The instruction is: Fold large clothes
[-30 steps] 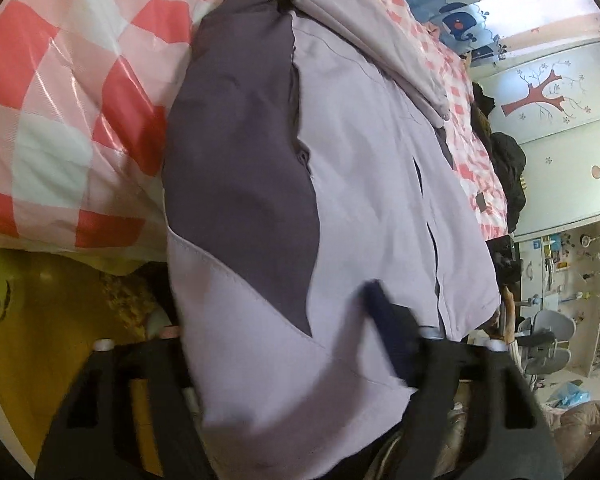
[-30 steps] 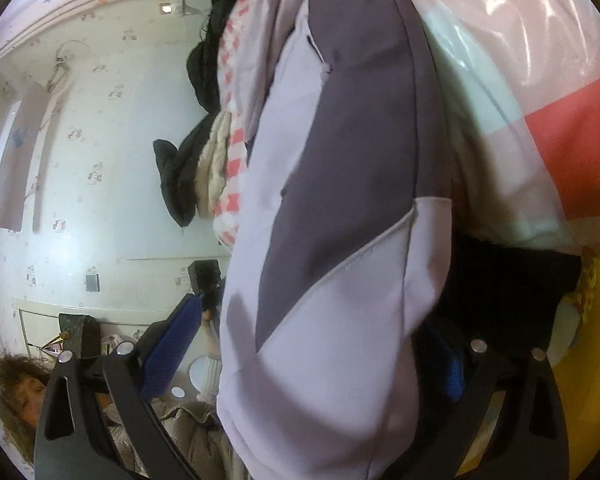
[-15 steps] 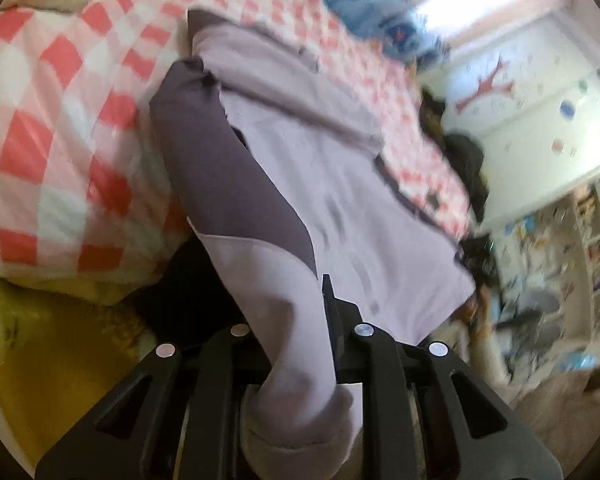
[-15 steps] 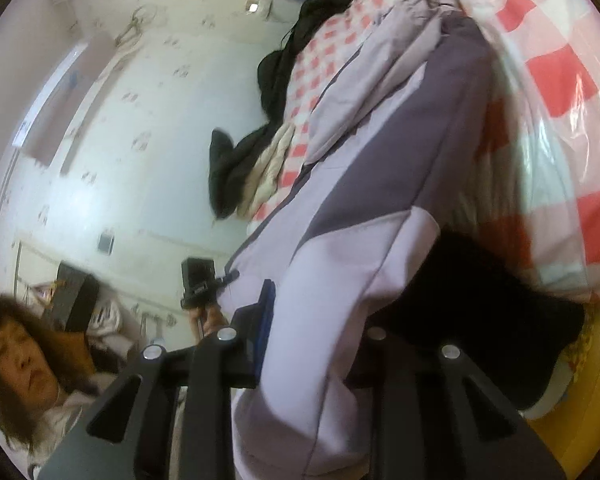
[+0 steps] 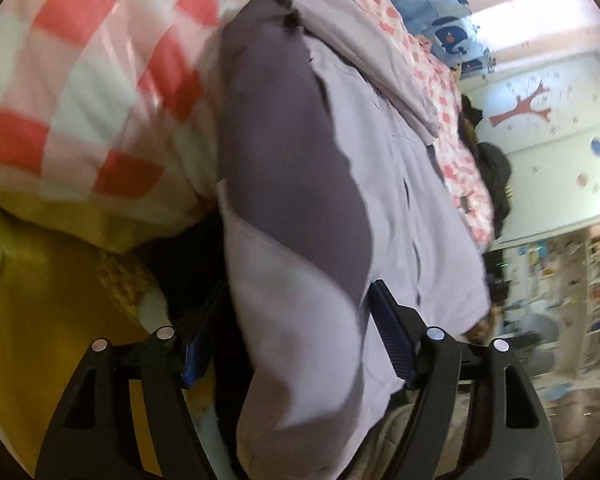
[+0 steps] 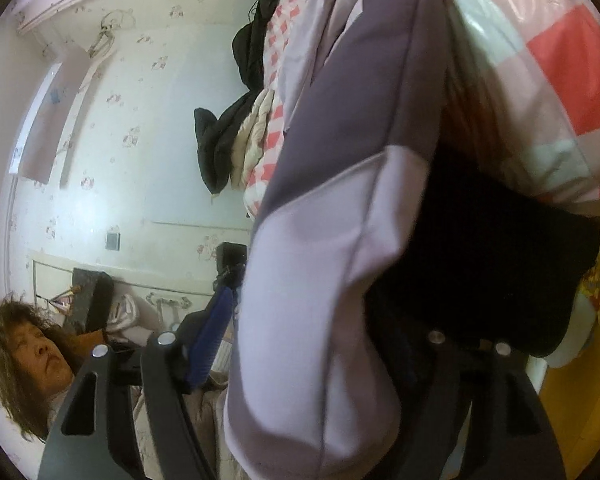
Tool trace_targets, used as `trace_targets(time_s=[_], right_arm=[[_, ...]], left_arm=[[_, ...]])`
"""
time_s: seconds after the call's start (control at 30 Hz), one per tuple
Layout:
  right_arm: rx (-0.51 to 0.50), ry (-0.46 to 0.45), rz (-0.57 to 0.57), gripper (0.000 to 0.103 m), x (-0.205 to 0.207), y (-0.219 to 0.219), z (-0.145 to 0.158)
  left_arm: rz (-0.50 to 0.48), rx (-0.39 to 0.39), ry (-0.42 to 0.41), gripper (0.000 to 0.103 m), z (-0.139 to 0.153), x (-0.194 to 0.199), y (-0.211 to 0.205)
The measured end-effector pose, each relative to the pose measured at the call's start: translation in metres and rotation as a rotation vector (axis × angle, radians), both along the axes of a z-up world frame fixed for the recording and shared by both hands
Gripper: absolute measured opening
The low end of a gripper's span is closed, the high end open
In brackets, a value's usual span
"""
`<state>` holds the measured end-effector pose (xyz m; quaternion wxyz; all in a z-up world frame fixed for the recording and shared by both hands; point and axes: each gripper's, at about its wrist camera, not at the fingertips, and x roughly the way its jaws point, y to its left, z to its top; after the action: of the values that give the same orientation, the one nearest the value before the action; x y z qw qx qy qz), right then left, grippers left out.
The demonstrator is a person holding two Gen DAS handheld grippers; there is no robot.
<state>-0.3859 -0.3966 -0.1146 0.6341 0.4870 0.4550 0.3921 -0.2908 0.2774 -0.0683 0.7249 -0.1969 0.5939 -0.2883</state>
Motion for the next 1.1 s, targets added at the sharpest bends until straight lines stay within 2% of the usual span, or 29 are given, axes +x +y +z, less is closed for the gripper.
trace_targets(time_s=[0.03, 0.07, 0.1, 0.17, 0.3, 0.37, 0.5, 0.6, 0.67, 0.73, 0.83, 0.9, 1.0, 1.1], right_arm=[[-0.007, -0.016, -0.009, 0.061, 0.001, 0.001, 0.002], [-0.013, -0.027, -0.013, 0.054, 0.001, 0.002, 0.003], [-0.026, -0.045, -0.022, 0.045, 0.001, 0.004, 0.006], [-0.039, -0.085, -0.032, 0.036, -0.001, 0.010, 0.014], [-0.044, -0.134, -0.034, 0.034, -0.005, 0.013, 0.025], [-0.054, -0.121, -0.028, 0.034, -0.004, 0.014, 0.023], [-0.086, -0.081, -0.009, 0.034, -0.003, 0.013, 0.010], [-0.095, -0.060, -0.007, 0.034, -0.004, 0.016, 0.003], [-0.093, -0.052, -0.011, 0.038, -0.004, 0.015, -0.001], [-0.092, -0.052, -0.013, 0.047, -0.003, 0.014, -0.001], [-0.100, -0.042, 0.002, 0.057, -0.002, 0.017, 0.001], [-0.106, -0.038, 0.021, 0.057, -0.001, 0.021, 0.003], [-0.116, -0.042, 0.028, 0.057, 0.000, 0.021, 0.005], [-0.129, -0.061, 0.017, 0.049, -0.002, 0.021, 0.010]], left_arm=[[-0.005, 0.025, -0.021, 0.061, 0.002, -0.001, -0.002], [-0.024, 0.042, -0.047, 0.045, 0.006, -0.002, -0.006], [-0.040, 0.039, -0.056, 0.037, 0.008, -0.003, -0.009], [-0.059, 0.059, -0.106, 0.024, 0.017, -0.005, -0.013], [-0.076, 0.083, -0.184, 0.018, 0.031, -0.008, -0.017], [-0.076, 0.121, -0.203, 0.018, 0.033, -0.010, -0.019], [-0.103, 0.268, -0.282, 0.018, 0.040, -0.019, -0.040], [-0.105, 0.335, -0.308, 0.020, 0.041, -0.023, -0.048], [-0.097, 0.381, -0.326, 0.029, 0.039, -0.026, -0.048], [-0.085, 0.420, -0.343, 0.034, 0.038, -0.029, -0.048], [-0.065, 0.505, -0.386, 0.054, 0.040, -0.033, -0.053], [-0.064, 0.539, -0.404, 0.061, 0.042, -0.035, -0.057], [-0.061, 0.527, -0.399, 0.061, 0.041, -0.036, -0.054], [-0.053, 0.526, -0.408, 0.061, 0.041, -0.038, -0.055]])
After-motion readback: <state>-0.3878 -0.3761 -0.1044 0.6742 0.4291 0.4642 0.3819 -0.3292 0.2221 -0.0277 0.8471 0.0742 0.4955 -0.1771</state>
